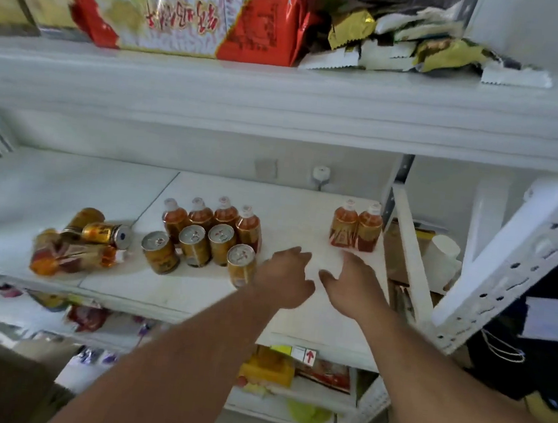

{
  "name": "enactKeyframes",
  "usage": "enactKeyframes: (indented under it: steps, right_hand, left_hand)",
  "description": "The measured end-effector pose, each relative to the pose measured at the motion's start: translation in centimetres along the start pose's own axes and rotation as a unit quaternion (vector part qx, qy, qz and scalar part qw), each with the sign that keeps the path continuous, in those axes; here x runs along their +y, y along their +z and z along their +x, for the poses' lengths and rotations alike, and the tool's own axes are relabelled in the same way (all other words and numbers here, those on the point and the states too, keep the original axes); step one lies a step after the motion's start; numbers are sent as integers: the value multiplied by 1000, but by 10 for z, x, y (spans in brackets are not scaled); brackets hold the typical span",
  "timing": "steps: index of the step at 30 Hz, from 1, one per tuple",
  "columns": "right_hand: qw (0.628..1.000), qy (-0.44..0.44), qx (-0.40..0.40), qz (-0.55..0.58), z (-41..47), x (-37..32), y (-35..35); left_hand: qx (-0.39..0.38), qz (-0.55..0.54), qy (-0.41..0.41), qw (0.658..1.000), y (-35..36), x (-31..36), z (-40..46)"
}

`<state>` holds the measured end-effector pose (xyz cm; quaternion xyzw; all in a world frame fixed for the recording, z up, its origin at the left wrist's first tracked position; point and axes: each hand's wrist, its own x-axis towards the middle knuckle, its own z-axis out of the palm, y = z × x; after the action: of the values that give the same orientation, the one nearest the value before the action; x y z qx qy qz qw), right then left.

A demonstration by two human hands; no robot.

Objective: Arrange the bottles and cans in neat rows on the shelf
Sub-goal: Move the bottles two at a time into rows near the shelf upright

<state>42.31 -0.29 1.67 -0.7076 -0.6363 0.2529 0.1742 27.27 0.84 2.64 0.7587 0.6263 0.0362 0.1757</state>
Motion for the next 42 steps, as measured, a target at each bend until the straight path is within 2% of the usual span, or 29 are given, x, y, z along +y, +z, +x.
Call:
enactKeyframes:
  steps: [8,13,21,27,34,42]
  right_hand:
    - [997,-40,-43,-45,-70,-26,21]
    - [996,-45,-48,-56,-100,-53,38]
    - [998,-25,-38,-35,-162,-122,95]
    - [997,-43,-40,-55,-195,-175,137]
    - [996,-59,-25,-65,-187,-218,157]
    - [994,-90,8,-57,-136,-244,157]
  left_hand:
    - [7,-9,-38,999,5,-26,-86]
    - [42,-41,-47,997,-2,-59,-123]
    - [35,-56,-57,996,-19,-161,-202]
    - [46,-70,-65,994,-31,-232,-249]
    - [68,-66,-42,995,-49,-260,-248]
    - [80,-27,-34,996,-83,-274,-212]
